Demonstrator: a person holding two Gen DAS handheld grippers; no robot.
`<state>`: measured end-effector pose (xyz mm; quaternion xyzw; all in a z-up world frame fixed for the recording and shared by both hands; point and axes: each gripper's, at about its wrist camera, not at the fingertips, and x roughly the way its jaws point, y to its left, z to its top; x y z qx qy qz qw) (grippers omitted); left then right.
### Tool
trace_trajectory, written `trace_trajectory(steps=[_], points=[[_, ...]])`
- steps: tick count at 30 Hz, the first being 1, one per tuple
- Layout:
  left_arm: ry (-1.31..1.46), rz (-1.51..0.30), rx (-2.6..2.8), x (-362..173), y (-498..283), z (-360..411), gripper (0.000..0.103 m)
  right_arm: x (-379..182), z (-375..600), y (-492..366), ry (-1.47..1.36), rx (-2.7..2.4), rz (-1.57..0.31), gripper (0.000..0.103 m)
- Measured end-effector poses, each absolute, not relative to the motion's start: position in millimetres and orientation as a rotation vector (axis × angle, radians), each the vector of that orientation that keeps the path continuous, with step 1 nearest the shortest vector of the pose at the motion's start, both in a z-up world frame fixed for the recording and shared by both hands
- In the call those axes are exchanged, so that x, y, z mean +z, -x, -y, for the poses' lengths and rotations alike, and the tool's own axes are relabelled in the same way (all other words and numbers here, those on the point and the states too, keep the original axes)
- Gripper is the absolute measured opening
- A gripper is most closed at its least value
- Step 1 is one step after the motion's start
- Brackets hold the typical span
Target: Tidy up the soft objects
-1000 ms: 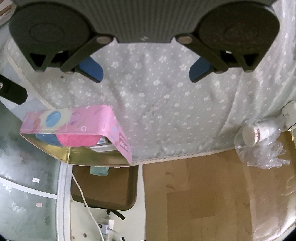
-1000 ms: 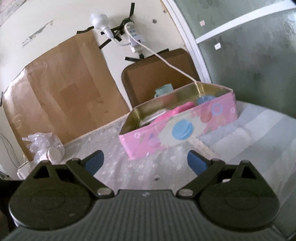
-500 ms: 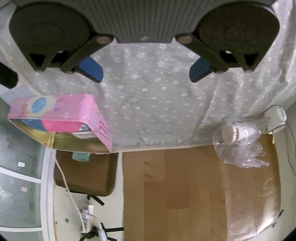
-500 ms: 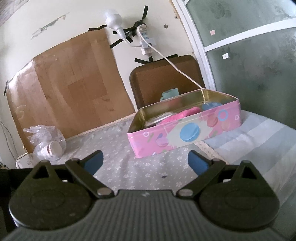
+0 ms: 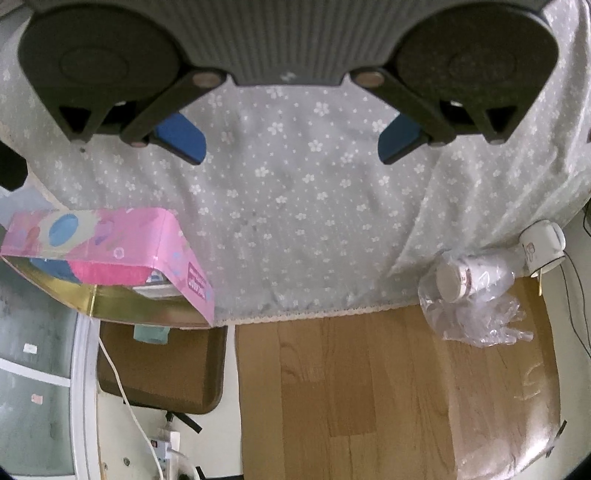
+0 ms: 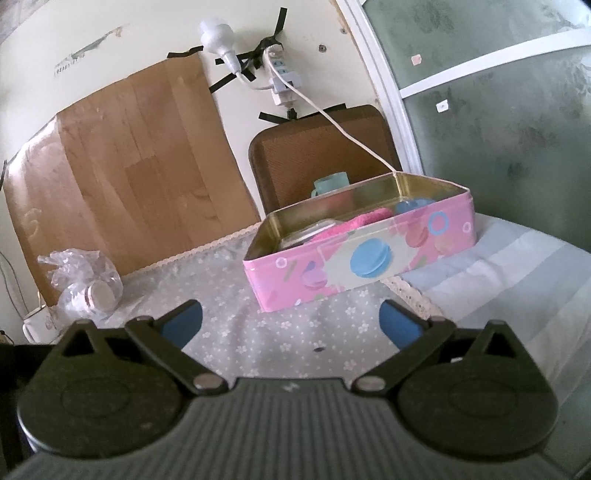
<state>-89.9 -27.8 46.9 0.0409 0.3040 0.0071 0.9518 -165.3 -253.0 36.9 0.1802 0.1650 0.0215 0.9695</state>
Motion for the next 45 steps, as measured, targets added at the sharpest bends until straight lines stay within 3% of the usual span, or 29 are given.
trace_trajectory(steps=[45], points=[[-0.102,-0.787,-0.104,14,83,41,0.103,16,251,154,-0.407,0.018,-0.436,0.103]])
